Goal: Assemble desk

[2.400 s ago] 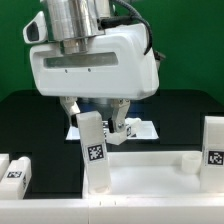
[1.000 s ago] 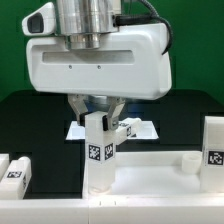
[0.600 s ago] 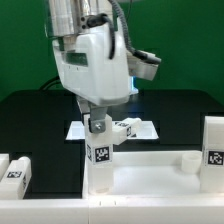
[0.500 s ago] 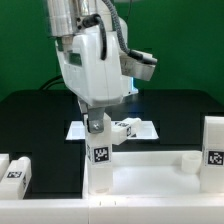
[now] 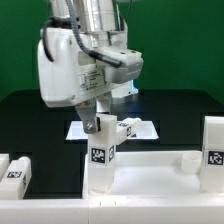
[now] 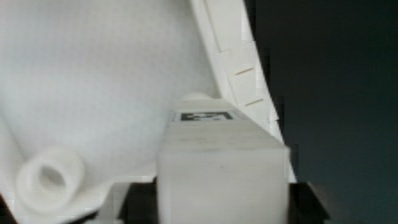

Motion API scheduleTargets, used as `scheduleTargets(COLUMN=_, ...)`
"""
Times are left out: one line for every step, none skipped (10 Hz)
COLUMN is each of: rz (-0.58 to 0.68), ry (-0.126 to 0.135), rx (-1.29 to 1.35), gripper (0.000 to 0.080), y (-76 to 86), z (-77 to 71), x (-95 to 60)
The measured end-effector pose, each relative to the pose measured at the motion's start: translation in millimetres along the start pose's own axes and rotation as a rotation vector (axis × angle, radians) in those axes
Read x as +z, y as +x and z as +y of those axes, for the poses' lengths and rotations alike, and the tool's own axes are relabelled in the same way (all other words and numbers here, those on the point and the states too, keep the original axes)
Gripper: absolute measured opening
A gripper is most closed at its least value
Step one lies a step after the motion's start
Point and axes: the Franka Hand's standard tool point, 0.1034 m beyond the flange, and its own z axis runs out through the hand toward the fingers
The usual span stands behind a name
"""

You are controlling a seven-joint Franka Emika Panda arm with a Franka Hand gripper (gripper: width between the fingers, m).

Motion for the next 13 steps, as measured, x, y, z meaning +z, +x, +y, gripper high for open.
scheduleTargets(rz=-0.001, ry=-0.007, rx=-0.085, gripper=0.0285, y=-0.4, z=1.1, x=-0.4)
scheduleTargets(rz=0.001, ry=-0.016, rx=-0.112, gripper=0.0285, y=-0.9, z=2.4, x=0.4)
scheduleTargets(rz=0.006, ry=-0.059, rx=-0.283, gripper=0.0441, y=-4.6, z=5.3, x=-0.3)
scheduleTargets(rz=0.000, ry=-0.056, rx=-0.440, gripper=0.0569, y=-7.5, z=3.2, x=-0.2)
scheduleTargets(rz=-0.008, ry=-0.068, rx=-0.631, gripper=0.0569, y=-8.1, z=5.1, x=1.4)
scheduleTargets(rz=-0.025, ry=-0.098, rx=-0.747, gripper=0.0633, y=-10.3, z=8.5, x=2.3)
scheduleTargets(rz=-0.025, ry=-0.093, rx=-0.791, gripper=0.0645, y=-10.2, z=7.4, x=2.1)
scheduleTargets(rz=-0.027, ry=-0.094, rx=-0.846, gripper=0.0645, y=-10.0, z=7.6, x=2.4)
scheduleTargets(rz=-0.032, ry=-0.093, rx=-0.942, gripper=0.0649, y=-9.8, z=7.5, x=2.4)
scheduleTargets(rz=-0.035, ry=-0.092, rx=-1.025, gripper=0.0649, y=-8.6, z=6.9, x=2.1)
scheduleTargets(rz=-0.002, ry=-0.107, rx=-1.235, gripper=0.0649, y=-3.8, z=2.9, x=0.2)
scheduleTargets(rz=0.033, ry=-0.108, rx=-1.379, gripper=0.0649, y=-4.5, z=0.0, x=-0.4)
scheduleTargets(rz=0.024, ry=-0.103, rx=-1.338, gripper=0.0649, y=-5.6, z=0.9, x=0.1)
